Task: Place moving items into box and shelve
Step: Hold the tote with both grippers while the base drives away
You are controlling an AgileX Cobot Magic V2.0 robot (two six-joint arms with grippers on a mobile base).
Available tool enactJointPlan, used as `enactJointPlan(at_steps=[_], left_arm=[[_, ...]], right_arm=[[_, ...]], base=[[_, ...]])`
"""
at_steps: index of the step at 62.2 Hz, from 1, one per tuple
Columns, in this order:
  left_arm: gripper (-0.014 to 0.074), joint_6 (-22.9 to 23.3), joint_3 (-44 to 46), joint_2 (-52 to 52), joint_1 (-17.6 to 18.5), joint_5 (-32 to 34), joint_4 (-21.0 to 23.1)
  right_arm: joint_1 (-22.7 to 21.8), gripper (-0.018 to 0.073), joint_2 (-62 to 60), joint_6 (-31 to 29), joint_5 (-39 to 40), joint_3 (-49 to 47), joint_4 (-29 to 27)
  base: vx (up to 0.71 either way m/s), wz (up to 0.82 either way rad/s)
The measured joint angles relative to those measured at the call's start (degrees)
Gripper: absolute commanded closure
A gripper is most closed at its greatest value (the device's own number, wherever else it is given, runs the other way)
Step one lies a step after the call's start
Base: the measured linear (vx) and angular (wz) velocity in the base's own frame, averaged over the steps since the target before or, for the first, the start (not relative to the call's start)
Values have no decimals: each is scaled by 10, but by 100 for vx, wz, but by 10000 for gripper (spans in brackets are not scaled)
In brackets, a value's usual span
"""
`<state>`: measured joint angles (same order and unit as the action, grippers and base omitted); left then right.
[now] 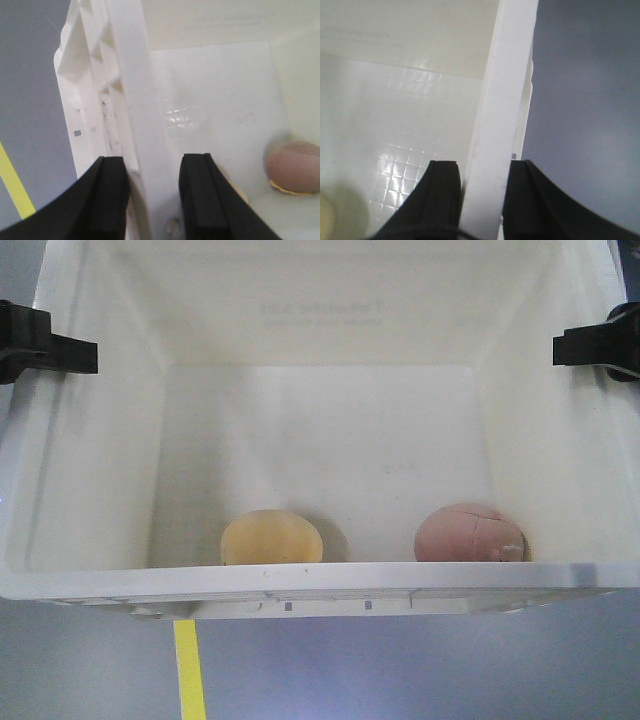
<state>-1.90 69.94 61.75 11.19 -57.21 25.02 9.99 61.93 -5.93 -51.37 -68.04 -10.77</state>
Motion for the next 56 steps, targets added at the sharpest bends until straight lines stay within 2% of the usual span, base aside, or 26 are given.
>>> enactJointPlan(at_steps=[25,56], left_arm=[[603,0,0,0,0,0,-1],[603,0,0,-1,0,-3,-1]], right_arm=[[0,565,0,0,0,0,0],[0,565,0,0,0,0,0]], base=[[-8,37],[-4,19]])
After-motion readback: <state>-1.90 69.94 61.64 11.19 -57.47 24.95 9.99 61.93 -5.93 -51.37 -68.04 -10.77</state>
